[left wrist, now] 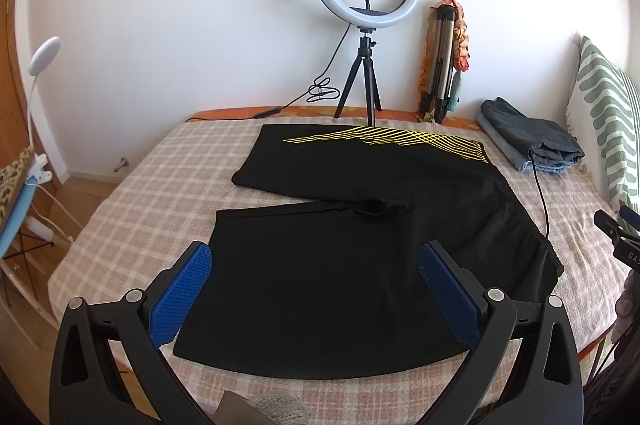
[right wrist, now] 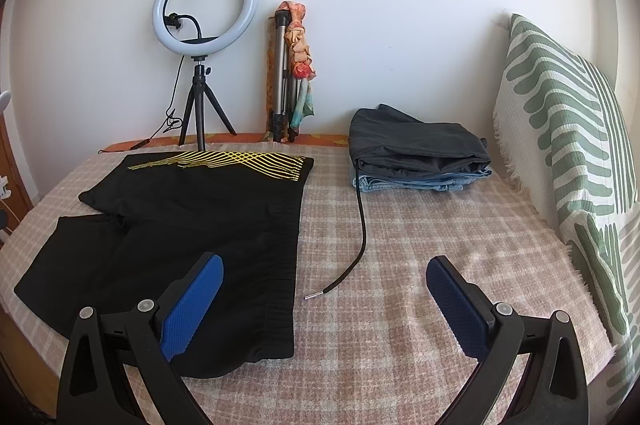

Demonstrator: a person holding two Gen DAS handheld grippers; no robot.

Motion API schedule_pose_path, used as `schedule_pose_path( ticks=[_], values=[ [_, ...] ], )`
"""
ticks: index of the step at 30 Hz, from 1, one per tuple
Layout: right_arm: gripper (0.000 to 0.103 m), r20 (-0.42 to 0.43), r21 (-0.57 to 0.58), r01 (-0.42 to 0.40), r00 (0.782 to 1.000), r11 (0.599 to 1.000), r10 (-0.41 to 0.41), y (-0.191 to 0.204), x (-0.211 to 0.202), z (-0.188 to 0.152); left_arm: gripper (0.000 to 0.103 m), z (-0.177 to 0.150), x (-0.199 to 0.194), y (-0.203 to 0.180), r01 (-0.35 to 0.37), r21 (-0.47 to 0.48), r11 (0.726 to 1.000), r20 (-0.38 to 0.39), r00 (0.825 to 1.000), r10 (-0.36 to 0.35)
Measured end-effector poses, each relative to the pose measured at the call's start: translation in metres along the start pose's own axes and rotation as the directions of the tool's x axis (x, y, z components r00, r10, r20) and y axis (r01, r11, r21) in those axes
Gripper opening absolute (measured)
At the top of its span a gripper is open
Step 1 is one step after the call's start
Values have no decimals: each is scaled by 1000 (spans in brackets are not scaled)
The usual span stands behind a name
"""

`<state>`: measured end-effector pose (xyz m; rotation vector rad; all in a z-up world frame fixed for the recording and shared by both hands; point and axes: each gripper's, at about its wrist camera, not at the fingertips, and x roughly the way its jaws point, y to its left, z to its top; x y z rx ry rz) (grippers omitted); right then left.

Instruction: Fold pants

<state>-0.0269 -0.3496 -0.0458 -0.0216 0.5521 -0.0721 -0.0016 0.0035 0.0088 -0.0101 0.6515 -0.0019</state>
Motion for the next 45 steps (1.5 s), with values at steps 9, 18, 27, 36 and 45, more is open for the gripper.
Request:
schedule_pose_path(
  ticks=[9, 18, 27, 36, 45],
  values=[
    [103, -1, 3, -2, 1000, 1000, 2, 0, 1, 0, 103, 5, 2, 1, 2, -4, 1000, -1, 1000, -2],
    [103, 0, 4, -4, 1000, 1000, 4, 0, 2, -1, 103, 1, 0, -1, -2, -3, 1000, 3, 1000, 2],
    [103, -1, 6, -6, 1000, 1000, 6, -1, 1, -1, 103, 4, -1, 0, 0, -7, 1000, 10, 1000, 0],
    [103, -7, 10, -10, 1000, 1000, 10, -1, 3, -2, 103, 2, -2, 0, 2, -6, 1000, 13, 1000, -2],
    [103, -9, 12, -12, 1000, 1000, 12, -1, 3, -2, 103, 0, -3, -2, 0, -4, 1000, 17, 1000, 0]
  ],
)
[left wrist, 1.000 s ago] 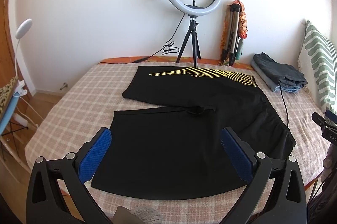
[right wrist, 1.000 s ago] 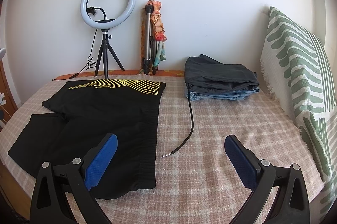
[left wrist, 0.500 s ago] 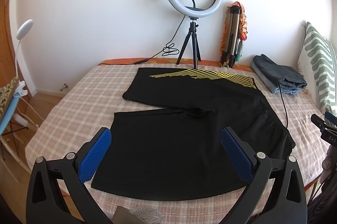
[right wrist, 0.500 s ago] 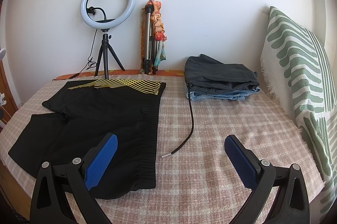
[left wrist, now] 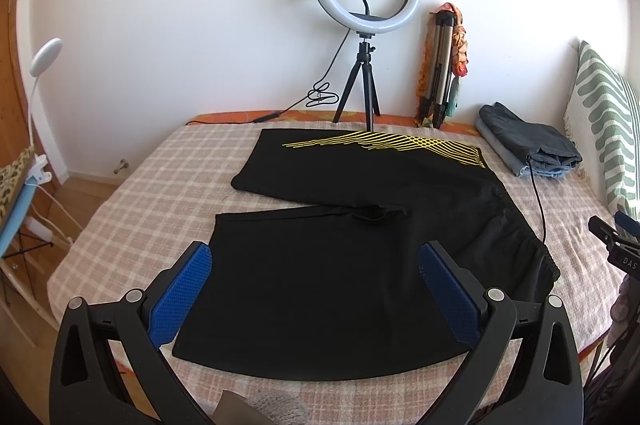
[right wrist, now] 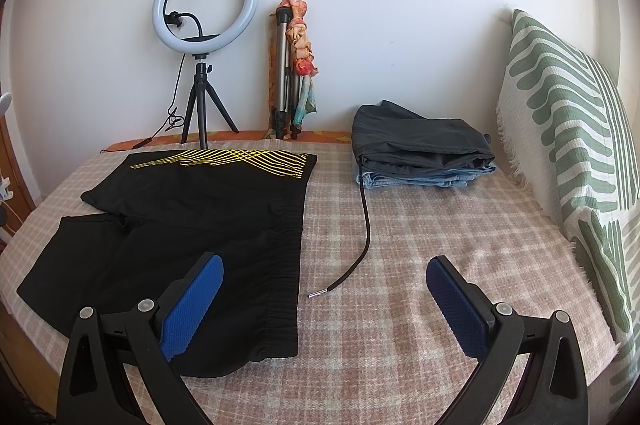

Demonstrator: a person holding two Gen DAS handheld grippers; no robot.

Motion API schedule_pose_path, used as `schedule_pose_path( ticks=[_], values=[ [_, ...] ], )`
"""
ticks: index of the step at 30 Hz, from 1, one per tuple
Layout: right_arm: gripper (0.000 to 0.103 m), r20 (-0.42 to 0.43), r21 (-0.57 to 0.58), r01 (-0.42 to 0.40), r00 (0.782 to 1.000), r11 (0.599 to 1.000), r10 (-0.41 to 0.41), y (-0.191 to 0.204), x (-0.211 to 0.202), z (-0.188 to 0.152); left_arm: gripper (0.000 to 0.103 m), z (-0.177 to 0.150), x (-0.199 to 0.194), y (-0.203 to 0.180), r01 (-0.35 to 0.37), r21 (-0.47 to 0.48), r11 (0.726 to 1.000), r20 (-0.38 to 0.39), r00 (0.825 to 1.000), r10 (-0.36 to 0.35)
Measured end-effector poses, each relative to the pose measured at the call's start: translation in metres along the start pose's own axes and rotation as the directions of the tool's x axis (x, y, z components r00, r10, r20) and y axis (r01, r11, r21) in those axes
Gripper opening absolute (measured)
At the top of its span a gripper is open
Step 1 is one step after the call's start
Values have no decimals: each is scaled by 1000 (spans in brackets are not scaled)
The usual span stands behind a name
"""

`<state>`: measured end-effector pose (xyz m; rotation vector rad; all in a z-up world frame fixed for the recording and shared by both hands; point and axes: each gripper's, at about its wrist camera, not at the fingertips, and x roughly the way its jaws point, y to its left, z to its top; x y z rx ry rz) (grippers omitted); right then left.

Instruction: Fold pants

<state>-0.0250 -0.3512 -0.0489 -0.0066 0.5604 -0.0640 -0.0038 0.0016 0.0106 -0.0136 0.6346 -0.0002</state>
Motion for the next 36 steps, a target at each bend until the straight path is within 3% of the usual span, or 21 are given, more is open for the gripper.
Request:
schedule_pose_path(
  ticks=[23, 26, 32, 36],
  values=[
    [103, -9, -11, -17, 1000, 1000, 17, 2, 2, -1, 103, -4, 1, 2, 10, -1, 1000, -13, 1000, -10],
    [103, -12, -18, -34, 999, 999, 34, 3, 2, -1, 103, -5, 4, 7, 26, -16, 1000, -34, 999, -27],
    [103, -20, -76, -92, 996, 993, 91, 12, 5, -1, 103, -8, 10, 24, -5, -23, 1000, -53, 999, 4],
    [102, -18, -134, -130, 991, 982, 129, 18, 6, 0, 103, -7, 18, 32, 34, 9, 999, -70, 997, -33]
  ],
)
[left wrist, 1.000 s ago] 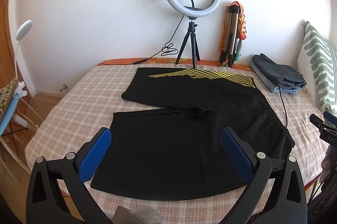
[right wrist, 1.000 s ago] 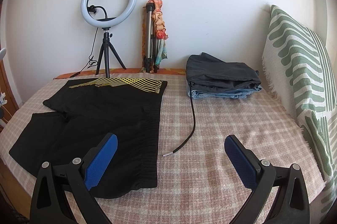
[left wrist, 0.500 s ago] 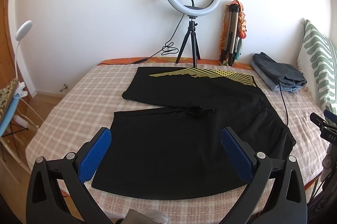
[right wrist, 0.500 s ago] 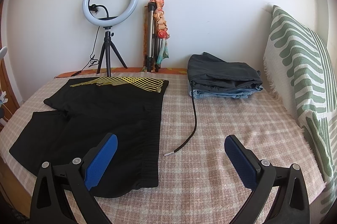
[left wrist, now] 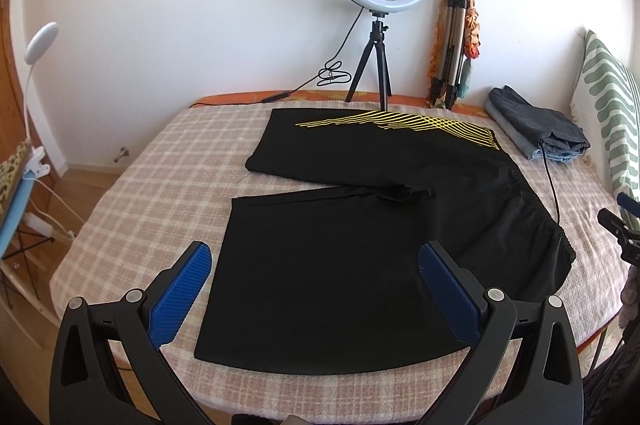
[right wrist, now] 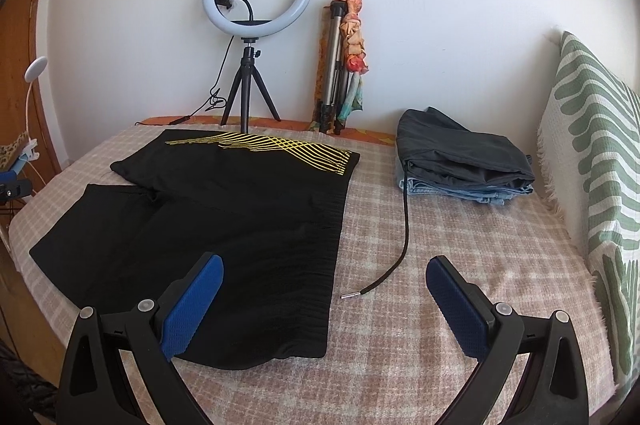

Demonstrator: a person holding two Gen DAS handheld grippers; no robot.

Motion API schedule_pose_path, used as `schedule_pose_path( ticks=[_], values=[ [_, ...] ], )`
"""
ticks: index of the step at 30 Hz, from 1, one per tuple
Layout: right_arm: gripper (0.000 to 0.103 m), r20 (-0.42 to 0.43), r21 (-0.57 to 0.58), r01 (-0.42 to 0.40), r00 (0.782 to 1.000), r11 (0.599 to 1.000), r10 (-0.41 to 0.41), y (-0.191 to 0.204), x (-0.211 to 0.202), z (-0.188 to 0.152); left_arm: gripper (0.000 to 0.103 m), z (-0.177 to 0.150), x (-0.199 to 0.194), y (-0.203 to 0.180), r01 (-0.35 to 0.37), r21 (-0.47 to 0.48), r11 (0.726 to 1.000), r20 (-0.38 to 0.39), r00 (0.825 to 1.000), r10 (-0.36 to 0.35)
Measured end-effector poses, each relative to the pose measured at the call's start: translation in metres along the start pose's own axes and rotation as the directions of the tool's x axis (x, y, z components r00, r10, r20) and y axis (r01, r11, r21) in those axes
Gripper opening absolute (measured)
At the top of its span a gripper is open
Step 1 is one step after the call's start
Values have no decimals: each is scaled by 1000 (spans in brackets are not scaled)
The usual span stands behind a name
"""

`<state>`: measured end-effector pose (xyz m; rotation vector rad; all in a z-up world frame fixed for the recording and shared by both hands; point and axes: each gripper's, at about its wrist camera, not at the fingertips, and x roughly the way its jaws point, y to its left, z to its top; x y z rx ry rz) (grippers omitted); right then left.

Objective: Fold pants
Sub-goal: 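Grasp the leg hem of the black pants with the right tool while the left tool grasps the other hem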

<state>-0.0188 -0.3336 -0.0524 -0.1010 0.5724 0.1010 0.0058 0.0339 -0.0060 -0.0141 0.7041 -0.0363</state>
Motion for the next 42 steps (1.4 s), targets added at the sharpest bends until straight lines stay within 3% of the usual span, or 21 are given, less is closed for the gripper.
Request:
schedule_pose_path(
  ticks=[4, 9, 12, 16, 18, 20, 23, 27, 32, 35, 37, 40, 42],
  values=[
    [102, 36, -54, -55, 998, 997, 57, 1, -3, 3, 101, -5, 12, 18, 81, -6, 997, -43, 996, -81],
    [100, -2, -103, -150, 989, 983, 150, 4, 2, 4, 85, -12, 24, 39, 68, -21, 997, -135, 988, -70],
    [91, -59, -184, -194, 981, 964, 186, 13, 5, 2, 73, -17, 26, 42, 48, 38, 998, -170, 985, -41],
    [83, -153, -330, -262, 963, 907, 222, 34, 10, -6, 65, -23, 26, 39, 83, 111, 990, -223, 973, -57],
    [78, -189, -415, -290, 955, 862, 230, 47, 12, -14, 57, -26, 28, 36, 123, 129, 984, -254, 963, -87],
    [73, -230, -481, -327, 942, 813, 243, 58, 15, -25, 56, -30, 29, 31, 135, 172, 976, -267, 960, -86],
    [71, -270, -541, -338, 937, 770, 221, 70, 24, -40, 53, -37, 31, 22, 143, 241, 960, -284, 956, -72],
    [65, -321, -566, -356, 926, 744, 199, 73, 38, -52, 51, -46, 37, 19, 194, 253, 948, -338, 936, -101],
    [65, -319, -629, -310, 939, 713, 126, 76, 46, -62, 51, -54, 38, 10, 244, 307, 920, -368, 922, -121],
    [55, -309, -654, -296, 945, 696, 111, 79, 48, -64, 51, -57, 42, 6, 267, 334, 904, -386, 914, -127],
    [35, -315, -658, -298, 943, 692, 106, 80, 50, -64, 51, -59, 45, 6, 287, 328, 900, -401, 905, -142],
    [17, -300, -680, -265, 951, 683, 71, 82, 55, -63, 51, -61, 50, 8, 297, 310, 903, -420, 895, -150],
    [11, -294, -669, -255, 954, 698, 66, 81, 58, -58, 51, -62, 53, 10, 308, 293, 905, -433, 887, -162]
  ],
)
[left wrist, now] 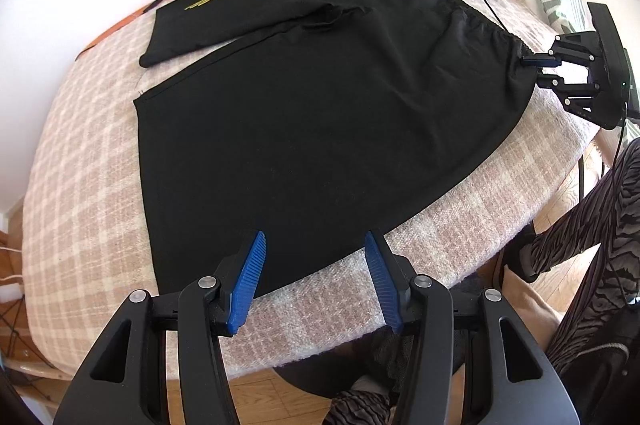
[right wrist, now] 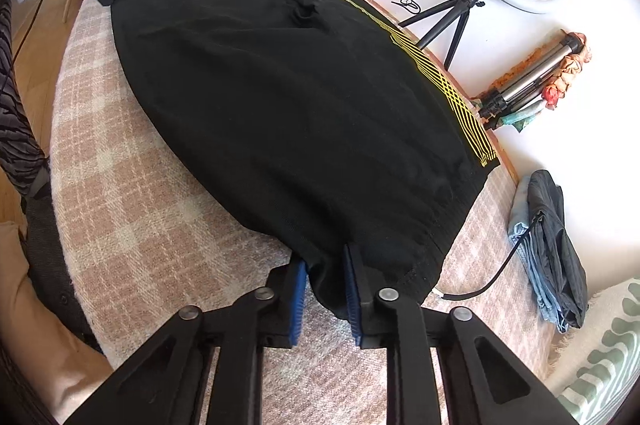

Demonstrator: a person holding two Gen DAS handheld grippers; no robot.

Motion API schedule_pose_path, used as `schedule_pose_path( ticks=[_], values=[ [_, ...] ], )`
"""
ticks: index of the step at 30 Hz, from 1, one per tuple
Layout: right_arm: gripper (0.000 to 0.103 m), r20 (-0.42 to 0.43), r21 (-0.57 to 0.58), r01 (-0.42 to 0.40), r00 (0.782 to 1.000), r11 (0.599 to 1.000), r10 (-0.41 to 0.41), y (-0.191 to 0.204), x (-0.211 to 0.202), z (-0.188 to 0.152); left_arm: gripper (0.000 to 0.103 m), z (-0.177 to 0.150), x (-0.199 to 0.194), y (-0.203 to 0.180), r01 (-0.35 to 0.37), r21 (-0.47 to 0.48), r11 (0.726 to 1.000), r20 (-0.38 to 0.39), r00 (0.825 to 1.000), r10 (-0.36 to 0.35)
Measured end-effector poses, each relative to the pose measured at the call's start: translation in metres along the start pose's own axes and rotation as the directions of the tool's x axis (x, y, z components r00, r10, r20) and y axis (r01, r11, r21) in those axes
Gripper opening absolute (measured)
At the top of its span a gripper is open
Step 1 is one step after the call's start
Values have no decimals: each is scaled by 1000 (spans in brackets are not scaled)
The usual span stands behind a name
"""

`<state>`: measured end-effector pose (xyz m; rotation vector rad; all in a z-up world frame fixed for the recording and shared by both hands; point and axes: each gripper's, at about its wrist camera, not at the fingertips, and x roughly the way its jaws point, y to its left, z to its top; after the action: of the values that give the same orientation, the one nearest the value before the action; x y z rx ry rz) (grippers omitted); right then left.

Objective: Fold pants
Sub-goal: 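Grasp the leg hem of the black pants with the right tool while the left tool grasps the other hem, then lift the held leg hems with both tools and fold them toward the yellow-striped waistband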

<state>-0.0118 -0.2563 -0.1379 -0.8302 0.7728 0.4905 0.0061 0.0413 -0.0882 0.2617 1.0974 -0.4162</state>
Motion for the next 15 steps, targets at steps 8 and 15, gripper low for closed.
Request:
schedule_pose_path(
  ticks=[8, 15],
  values=[
    [1, 53, 121, 4, 999, 993, -10, -27, -7, 20, 53, -7, 8, -8, -60, 46, 997, 4, 998, 60],
    [0, 83, 152, 3, 996, 988, -16, -34, -11, 28, 50, -2, 14, -10, -189, 99, 977, 49, 981, 185]
  ],
)
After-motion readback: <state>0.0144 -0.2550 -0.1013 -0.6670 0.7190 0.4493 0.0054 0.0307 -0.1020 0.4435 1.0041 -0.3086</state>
